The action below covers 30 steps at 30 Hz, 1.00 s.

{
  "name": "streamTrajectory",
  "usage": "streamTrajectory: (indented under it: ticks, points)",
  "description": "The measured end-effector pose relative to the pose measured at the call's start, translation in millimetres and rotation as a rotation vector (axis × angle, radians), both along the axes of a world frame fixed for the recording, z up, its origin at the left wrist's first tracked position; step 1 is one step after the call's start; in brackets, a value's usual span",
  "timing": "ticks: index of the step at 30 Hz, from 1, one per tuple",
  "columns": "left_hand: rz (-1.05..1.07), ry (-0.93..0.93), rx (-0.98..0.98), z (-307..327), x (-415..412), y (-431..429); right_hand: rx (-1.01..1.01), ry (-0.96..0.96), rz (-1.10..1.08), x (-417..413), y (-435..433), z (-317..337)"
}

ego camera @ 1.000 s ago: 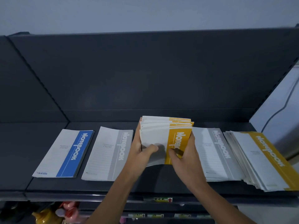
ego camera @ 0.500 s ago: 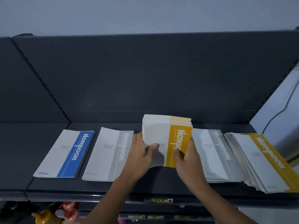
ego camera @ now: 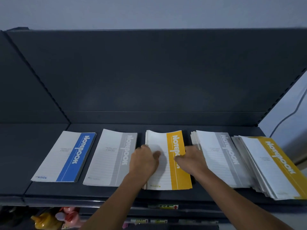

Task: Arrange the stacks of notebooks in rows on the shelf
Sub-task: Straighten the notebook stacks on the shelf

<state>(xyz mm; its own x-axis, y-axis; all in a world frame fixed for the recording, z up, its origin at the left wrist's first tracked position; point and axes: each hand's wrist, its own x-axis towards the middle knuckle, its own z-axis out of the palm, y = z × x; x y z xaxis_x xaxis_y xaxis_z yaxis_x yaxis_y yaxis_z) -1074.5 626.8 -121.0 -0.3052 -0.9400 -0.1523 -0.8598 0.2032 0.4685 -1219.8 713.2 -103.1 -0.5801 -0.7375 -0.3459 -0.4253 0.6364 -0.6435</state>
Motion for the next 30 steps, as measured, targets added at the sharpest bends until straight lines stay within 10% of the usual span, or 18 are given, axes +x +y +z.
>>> streamTrajectory:
  ticks: [23, 30]
  points:
    - [-0.159, 0.003, -0.369, 25, -13, 1, -0.125, 0.382, -0.03, -7, 12, 16]
    - [-0.325, 0.374, 0.048, 30, -77, 41, 0.06, 0.454, -0.247, -88, 57, 27]
